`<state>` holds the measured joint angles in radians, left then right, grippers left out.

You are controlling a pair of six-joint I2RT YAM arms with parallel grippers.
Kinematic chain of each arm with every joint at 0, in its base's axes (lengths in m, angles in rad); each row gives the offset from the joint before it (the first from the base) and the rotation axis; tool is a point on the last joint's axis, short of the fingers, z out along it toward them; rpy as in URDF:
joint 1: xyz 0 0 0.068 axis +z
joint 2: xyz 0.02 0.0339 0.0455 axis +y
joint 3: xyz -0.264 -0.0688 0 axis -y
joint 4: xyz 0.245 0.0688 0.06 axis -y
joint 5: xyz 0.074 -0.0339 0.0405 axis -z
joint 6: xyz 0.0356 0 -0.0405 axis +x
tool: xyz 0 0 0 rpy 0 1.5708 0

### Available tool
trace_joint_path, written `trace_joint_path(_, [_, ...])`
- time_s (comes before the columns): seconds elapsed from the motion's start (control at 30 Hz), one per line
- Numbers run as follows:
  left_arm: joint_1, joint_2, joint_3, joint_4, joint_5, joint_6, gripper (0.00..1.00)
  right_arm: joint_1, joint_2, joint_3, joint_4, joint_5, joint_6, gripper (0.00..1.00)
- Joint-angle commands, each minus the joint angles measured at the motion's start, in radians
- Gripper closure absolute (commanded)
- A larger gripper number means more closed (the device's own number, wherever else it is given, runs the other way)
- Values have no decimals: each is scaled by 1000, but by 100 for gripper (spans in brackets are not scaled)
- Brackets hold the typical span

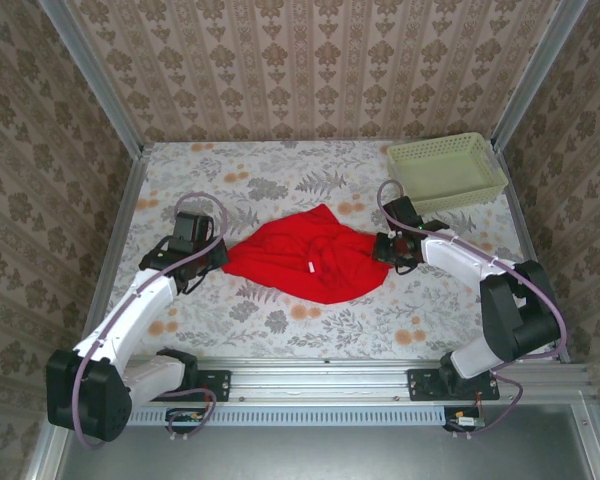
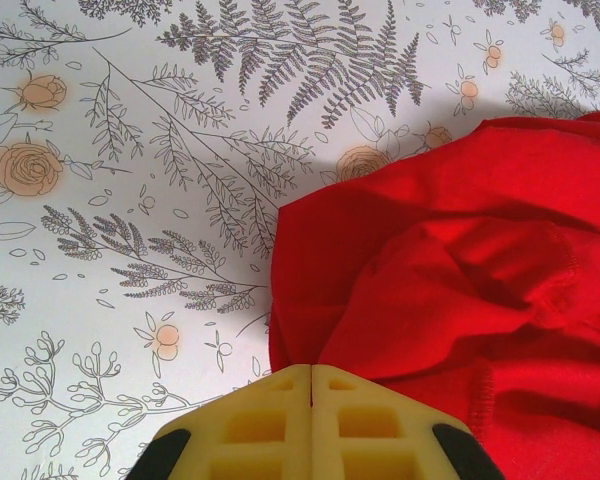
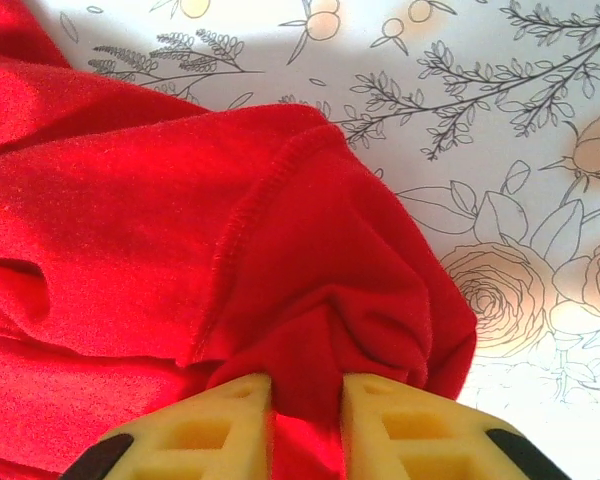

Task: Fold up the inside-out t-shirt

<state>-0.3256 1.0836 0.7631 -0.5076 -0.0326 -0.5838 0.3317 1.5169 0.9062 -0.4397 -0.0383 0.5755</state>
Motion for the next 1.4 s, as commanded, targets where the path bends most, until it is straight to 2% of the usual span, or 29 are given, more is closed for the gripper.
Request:
trace_joint_path(0.0, [10, 2, 17, -8, -6, 2, 100, 6, -2, -3, -8, 18, -11, 79])
trace_joint_path(0.17, [38, 6, 55, -48, -37, 8, 100, -1, -73, 8, -88, 142, -18, 100])
trace_joint_path(0.3, [113, -32, 118, -85, -37, 36, 100, -35, -258, 61, -234, 261, -58, 100])
trace_joint_path(0.4, [170, -69, 203, -106, -33, 62, 100, -52, -393, 162, -358, 312, -104, 100])
trace_joint_path(0.6, [242, -171, 324, -110, -97, 69, 100, -57, -537, 339, -530, 322, -151, 100])
trace_joint_path(0.77, [243, -130, 286, -95, -49, 54, 100, -52, -523, 228, -489, 222, -99, 100])
trace_joint_path(0.87, [243, -22, 260, -153, -26, 48, 100, -28, -443, 118, -408, 173, -57, 100])
trace_joint_path(0.97, [246, 37, 212, -176, -3, 42, 100, 58, -310, 57, -343, 150, -23, 99])
trace_joint_path(1.07, [249, 11, 159, -164, -5, 36, 100, 138, -205, 43, -321, 121, -12, 70])
trace_joint_path(1.13, [250, -14, 134, -157, -16, 38, 100, 141, -211, 20, -288, 86, -10, 59])
trace_joint_path(1.23, [252, -24, 124, -157, -19, 46, 100, 86, -284, -29, -269, 81, 2, 53])
trace_joint_path(1.37, [252, -13, 118, -149, -11, 48, 100, -67, -357, -100, -234, -28, 1, 55])
